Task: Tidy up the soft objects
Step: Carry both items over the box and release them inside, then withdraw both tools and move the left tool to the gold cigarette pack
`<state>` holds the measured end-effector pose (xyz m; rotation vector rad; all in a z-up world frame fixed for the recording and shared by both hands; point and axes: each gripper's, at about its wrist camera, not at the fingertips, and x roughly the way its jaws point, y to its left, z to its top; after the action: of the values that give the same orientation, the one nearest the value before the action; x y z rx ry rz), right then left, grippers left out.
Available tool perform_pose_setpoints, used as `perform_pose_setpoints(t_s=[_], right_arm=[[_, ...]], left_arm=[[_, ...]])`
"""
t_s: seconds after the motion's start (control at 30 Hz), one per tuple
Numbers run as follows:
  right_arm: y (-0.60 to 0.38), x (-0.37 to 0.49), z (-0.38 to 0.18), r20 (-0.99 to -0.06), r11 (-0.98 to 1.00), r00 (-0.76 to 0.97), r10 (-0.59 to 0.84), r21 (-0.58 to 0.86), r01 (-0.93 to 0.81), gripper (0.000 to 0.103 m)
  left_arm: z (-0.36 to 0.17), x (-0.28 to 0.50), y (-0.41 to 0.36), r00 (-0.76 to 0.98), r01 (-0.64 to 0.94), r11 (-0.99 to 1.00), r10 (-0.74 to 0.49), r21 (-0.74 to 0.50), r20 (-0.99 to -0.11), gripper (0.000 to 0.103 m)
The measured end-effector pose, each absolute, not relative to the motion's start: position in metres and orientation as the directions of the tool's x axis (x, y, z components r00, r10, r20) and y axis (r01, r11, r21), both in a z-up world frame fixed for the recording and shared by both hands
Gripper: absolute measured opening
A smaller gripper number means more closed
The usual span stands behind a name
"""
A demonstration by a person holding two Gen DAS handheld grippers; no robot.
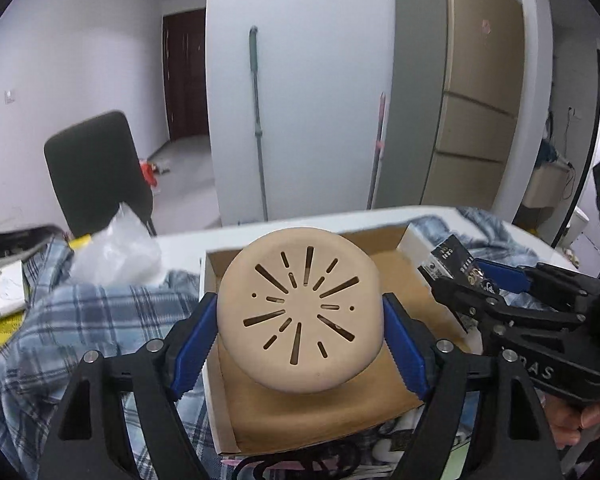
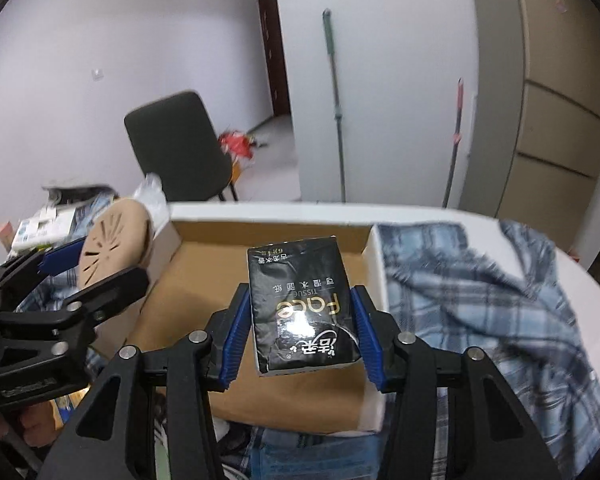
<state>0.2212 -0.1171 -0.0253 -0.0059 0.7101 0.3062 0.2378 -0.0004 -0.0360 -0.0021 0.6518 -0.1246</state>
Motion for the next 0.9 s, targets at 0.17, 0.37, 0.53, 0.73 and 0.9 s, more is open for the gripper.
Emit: perform_pose_setpoints(t_s=[0.17, 0.37, 0.53, 0.73, 0.9], right_arm=[[-0.111, 0.224, -0.042, -0.681, 0.951, 0.679, 0.274, 0.086, -0.297, 0.054], [-0.113, 0.226, -0.046, -0.680, 0.955, 0.687, 0.258, 0.073, -0.286, 0.075], [-0.120, 0.220, -0.026, -0.648, 0.957, 0.714, 0.264, 0.082, -0.279, 0.075], [-0.129, 0.196, 0.027, -0.553, 0.951, 0.780, 0.295, 0.085, -0.299, 0.075], [-0.134, 0.156, 0.067, -0.477, 0.943, 0.818, 0.321, 0.085, -0.320, 0.075]], left_arm=[[-0.052, 0.240, 0.001, 0.746, 0.096, 0.994, -0.111, -0.060, -0.657, 0.086], [-0.041, 0.234, 0.007, 0.779, 0.068, 0.996, -0.093, -0.063, -0.620, 0.086], [-0.008, 0.217, 0.013, 0.841, 0.063, 0.997, -0.080, -0.050, -0.535, 0.086], [0.050, 0.169, 0.016, 0.919, 0.086, 0.996, -0.088, -0.023, -0.385, 0.086], [0.083, 0.119, 0.020, 0.954, 0.099, 0.995, -0.100, -0.017, -0.283, 0.086]])
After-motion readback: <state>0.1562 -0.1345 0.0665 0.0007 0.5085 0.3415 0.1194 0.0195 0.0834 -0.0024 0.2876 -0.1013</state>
